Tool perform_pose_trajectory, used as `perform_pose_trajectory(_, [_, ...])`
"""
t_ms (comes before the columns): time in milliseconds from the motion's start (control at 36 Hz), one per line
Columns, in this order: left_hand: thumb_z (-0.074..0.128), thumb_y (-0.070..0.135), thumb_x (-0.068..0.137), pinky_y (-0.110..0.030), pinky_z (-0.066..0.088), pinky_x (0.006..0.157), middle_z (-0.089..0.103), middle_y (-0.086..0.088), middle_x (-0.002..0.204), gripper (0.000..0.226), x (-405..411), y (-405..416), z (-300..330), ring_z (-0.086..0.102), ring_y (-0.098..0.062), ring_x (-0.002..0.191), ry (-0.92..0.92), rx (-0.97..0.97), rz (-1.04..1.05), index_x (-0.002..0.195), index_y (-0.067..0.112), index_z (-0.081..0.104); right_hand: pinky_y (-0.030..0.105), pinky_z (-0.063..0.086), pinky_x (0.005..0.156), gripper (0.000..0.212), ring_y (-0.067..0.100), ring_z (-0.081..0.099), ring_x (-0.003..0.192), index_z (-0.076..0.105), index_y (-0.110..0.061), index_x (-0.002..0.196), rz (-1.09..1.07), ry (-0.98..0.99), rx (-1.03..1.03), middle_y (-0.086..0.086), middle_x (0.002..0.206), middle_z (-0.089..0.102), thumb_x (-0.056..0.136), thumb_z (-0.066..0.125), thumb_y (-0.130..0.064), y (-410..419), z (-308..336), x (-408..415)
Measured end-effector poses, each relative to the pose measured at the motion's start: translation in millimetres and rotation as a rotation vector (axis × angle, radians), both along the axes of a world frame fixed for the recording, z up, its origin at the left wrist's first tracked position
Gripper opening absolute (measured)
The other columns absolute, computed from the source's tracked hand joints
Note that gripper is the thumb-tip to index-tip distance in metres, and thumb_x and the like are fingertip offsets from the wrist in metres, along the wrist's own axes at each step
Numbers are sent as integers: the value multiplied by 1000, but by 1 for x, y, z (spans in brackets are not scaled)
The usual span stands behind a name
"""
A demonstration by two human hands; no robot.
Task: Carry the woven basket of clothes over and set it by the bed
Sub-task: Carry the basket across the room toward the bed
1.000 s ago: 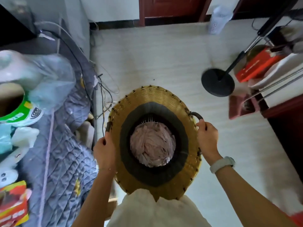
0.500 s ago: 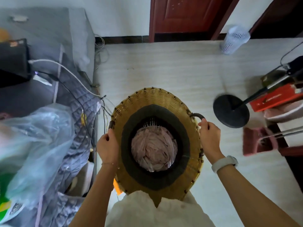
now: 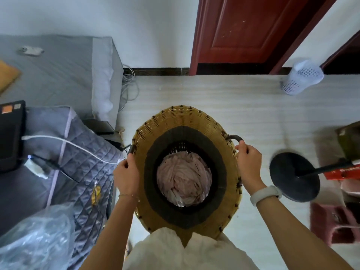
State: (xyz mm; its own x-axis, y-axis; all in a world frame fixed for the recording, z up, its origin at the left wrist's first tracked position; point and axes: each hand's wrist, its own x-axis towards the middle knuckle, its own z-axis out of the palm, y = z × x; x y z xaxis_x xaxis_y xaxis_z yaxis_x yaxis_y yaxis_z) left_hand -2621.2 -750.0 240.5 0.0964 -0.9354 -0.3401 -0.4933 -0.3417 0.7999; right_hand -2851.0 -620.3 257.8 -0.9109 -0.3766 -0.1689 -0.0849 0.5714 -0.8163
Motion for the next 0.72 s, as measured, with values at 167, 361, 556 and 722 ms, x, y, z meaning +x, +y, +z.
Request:
perform_pose_trajectory(167, [39, 30, 95, -30, 33, 60, 51, -18, 70, 42, -68, -82, 3, 41, -21, 61, -1, -10, 78, 63, 8, 54, 25, 33, 54, 43, 16, 39, 54, 59, 7, 85, 64, -43, -20, 14, 65, 49, 95, 37, -28, -99, -1, -73])
perform_pose_trajectory(361, [40, 29, 95, -26, 29, 52, 45, -12, 61, 40, -117, -164, 9, 37, -16, 55, 16, -19, 130, 65, 6, 54, 22, 31, 52, 39, 16, 39, 54, 57, 1, 78, 145, -24, -12, 8, 61, 45, 96, 37, -27, -197, 4, -132])
perform_pose_trajectory(556, [43, 25, 93, -27, 24, 50, 30, -6, 51, 47, -154, -260, 5, 27, -16, 50, 6, -18, 182, 49, 11, 35, 27, 34, 55, 43, 16, 40, 55, 60, 6, 85, 175, -9, -6, 11, 63, 49, 95, 36, -29, -301, -2, -172])
perform_pose_trajectory(722, [41, 26, 94, -25, 26, 48, 35, -7, 52, 44, -178, -371, -4, 31, -13, 50, -47, 14, 154, 55, 5, 43, 29, 34, 55, 44, 17, 38, 53, 60, 8, 82, 147, -25, 18, 14, 62, 48, 94, 38, -28, -402, -11, -192])
